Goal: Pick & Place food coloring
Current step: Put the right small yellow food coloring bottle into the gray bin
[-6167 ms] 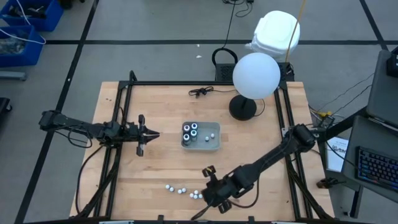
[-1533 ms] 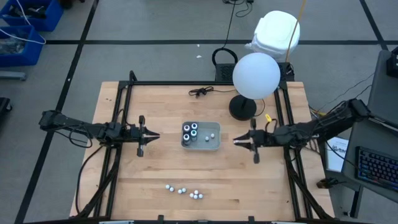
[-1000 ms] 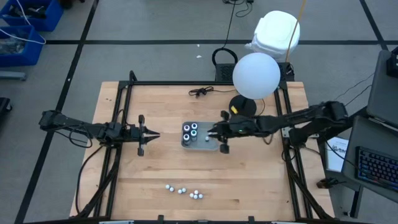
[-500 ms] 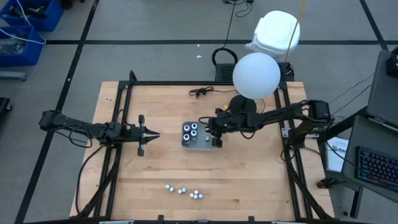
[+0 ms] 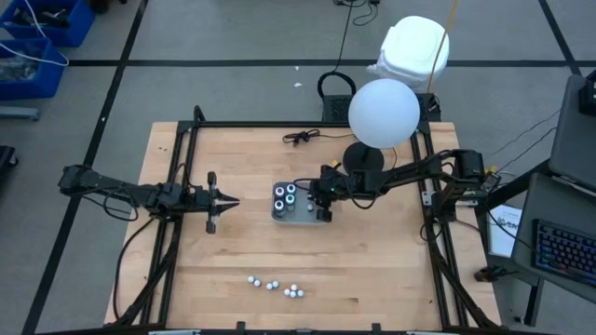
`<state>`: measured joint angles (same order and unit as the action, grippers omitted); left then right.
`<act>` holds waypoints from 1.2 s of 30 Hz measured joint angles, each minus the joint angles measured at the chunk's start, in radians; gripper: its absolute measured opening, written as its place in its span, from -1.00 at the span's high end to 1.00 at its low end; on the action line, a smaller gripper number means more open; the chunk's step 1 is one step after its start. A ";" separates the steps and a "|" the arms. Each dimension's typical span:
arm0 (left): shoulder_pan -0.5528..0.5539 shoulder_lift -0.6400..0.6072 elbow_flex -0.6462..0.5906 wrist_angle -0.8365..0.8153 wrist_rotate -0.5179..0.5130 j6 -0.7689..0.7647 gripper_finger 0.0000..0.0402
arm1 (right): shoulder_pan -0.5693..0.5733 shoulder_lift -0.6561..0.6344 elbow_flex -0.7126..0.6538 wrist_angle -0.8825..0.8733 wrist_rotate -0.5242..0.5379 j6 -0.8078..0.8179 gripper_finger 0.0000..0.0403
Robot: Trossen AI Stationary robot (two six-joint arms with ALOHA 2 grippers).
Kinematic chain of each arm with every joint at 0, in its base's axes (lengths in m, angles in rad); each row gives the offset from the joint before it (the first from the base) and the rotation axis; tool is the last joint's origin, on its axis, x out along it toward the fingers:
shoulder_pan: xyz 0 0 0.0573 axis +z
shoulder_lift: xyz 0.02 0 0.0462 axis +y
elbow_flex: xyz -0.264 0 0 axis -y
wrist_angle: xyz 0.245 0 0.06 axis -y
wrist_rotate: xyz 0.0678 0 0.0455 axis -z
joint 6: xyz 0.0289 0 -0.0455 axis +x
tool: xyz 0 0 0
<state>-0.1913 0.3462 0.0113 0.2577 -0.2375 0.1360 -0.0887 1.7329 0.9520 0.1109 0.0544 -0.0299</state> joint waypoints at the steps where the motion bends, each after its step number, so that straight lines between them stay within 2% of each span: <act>1: 0.000 0.000 0.000 0.000 0.000 0.000 0.77 | 0.000 0.000 0.000 -0.002 0.000 0.000 0.76; 27: 0.000 0.000 0.000 0.001 0.000 -0.002 0.77 | -0.023 0.055 -0.002 0.038 -0.006 0.013 0.75; 36: 0.000 0.000 0.000 0.000 0.000 -0.002 0.77 | -0.023 0.055 -0.002 0.044 -0.001 0.017 0.45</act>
<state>-0.1909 0.3462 0.0113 0.2577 -0.2379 0.1337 -0.1112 1.7874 0.9497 0.1551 0.0536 -0.0125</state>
